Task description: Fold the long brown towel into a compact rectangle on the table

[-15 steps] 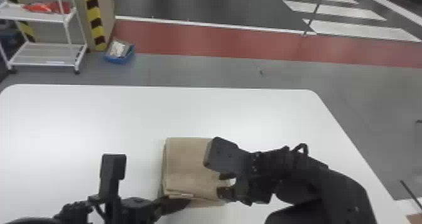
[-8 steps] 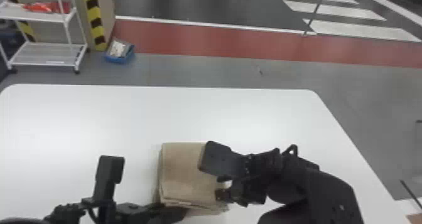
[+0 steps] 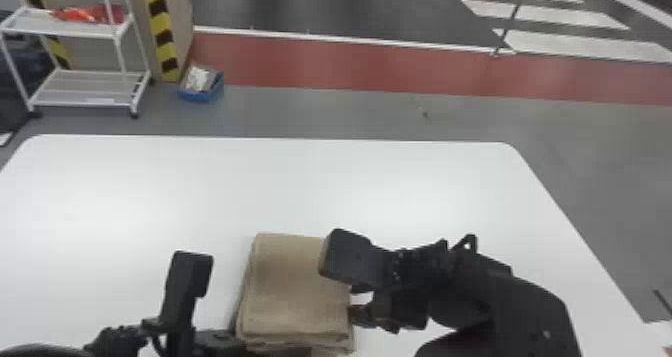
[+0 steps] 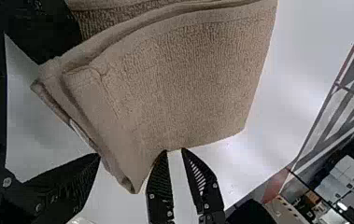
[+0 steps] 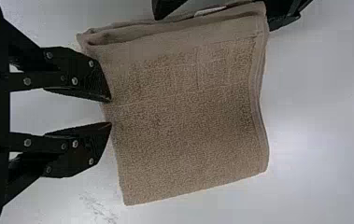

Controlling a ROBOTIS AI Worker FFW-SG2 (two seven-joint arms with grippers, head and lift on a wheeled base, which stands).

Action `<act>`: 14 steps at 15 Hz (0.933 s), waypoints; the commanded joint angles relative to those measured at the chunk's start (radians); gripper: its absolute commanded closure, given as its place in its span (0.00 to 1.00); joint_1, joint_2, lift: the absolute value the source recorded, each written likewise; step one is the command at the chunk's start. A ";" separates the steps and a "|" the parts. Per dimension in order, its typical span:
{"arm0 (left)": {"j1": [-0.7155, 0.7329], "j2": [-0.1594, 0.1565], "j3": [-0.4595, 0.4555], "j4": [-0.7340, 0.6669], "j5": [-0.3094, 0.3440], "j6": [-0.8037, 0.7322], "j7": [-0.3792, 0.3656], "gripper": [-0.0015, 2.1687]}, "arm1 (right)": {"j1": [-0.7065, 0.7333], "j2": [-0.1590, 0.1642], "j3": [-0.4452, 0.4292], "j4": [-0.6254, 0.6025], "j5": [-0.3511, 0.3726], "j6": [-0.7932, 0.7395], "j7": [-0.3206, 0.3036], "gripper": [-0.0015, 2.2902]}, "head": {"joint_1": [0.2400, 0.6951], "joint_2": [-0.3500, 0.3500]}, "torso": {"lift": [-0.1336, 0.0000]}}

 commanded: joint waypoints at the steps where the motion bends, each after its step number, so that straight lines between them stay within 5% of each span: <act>1: 0.001 0.000 -0.001 -0.008 -0.008 0.025 0.000 0.04 | -0.005 0.004 0.000 0.007 0.006 0.000 0.005 0.37 | 1.00 0.26 | 0.07; 14: -0.015 -0.003 -0.011 -0.004 -0.009 0.040 0.001 0.04 | -0.043 0.033 -0.029 0.048 0.035 0.034 0.005 0.37 | 1.00 0.25 | 0.07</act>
